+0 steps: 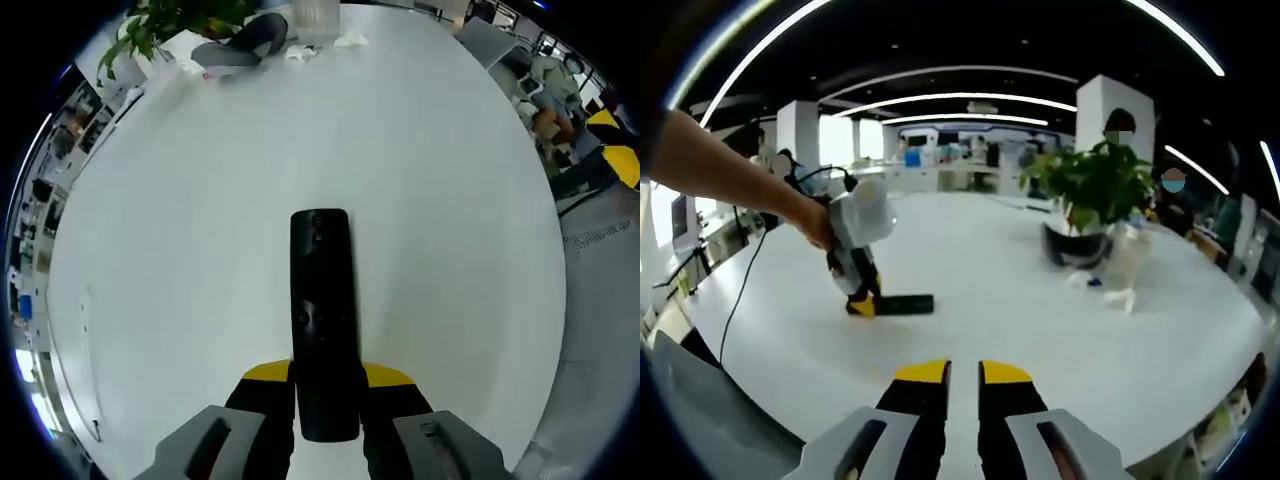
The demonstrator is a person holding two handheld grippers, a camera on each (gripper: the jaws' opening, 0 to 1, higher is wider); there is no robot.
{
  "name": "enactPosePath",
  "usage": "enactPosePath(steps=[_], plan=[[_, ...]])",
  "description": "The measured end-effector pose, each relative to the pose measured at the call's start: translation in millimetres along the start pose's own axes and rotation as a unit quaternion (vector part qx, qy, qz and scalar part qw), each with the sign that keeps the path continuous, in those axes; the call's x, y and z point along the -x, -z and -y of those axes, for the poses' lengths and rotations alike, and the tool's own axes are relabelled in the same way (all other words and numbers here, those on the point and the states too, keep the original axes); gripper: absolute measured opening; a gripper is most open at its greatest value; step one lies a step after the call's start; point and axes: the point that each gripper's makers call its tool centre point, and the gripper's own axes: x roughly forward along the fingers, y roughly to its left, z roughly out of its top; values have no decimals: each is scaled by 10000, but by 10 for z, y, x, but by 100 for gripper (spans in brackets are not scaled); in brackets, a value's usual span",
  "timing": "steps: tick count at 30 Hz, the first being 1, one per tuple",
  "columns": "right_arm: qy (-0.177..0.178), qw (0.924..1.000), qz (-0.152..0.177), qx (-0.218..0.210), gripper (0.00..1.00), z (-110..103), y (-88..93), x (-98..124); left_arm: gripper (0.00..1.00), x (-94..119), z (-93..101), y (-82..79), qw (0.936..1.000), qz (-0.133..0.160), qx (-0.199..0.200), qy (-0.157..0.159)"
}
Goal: Press the specified remote control buttons in sequence, fully releasing each button before pressing the next.
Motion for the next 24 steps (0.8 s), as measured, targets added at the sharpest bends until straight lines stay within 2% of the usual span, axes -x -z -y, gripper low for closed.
enactPosePath(steps=[9,24], plan=[[-5,9999,-81,-64,0,4,30,-1,23,7,80,19,10000,-24,-51,15],[-25,10000,-91,13,0,-2,39,6,23,17,212,53,9999,137,-80,37]])
